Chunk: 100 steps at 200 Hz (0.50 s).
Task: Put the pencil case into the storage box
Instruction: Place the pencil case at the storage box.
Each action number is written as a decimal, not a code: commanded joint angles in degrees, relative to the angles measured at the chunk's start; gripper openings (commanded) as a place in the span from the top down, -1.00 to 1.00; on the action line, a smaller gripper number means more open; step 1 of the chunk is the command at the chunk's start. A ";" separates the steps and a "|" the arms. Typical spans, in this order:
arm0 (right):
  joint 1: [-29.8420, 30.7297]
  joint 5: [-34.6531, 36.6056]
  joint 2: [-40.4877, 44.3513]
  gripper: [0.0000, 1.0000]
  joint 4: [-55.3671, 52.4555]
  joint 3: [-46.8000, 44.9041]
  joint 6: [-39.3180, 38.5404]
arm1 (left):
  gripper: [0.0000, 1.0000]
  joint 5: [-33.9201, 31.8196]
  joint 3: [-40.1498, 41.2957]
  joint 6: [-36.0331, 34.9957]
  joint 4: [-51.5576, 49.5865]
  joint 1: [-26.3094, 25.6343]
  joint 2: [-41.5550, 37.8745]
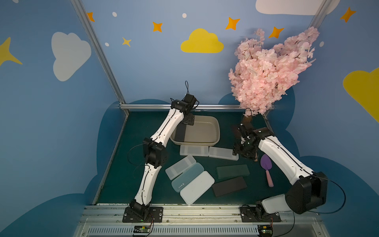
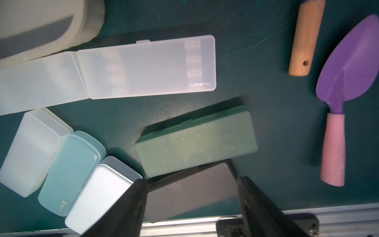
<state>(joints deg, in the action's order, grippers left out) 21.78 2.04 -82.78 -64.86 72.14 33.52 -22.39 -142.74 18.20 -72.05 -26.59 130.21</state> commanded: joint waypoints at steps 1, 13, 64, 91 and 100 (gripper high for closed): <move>-0.25 -2.58 0.55 -0.51 -3.23 -2.26 8.28 | -0.90 -5.45 6.90 3.23 -2.84 0.31 -5.95; -0.25 -3.57 0.93 -0.53 -3.88 -2.87 11.40 | -0.93 -6.60 13.35 4.34 -2.26 0.26 -10.33; 2.66 -10.08 4.66 -0.58 -6.69 -9.71 27.79 | -1.00 -3.34 45.34 7.60 7.52 2.96 -33.66; 8.34 -12.59 7.90 -0.60 -4.26 -15.26 42.14 | -1.00 -0.22 56.34 7.62 10.24 5.62 -42.73; 10.84 -12.11 8.59 -0.61 -3.28 -16.98 46.94 | -1.00 1.30 59.29 7.24 11.07 6.58 -45.21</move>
<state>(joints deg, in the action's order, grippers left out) 27.88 -7.53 -77.08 -68.34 58.85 63.59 -24.84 -89.01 24.64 -65.04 -22.06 91.05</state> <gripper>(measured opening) 0.800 0.999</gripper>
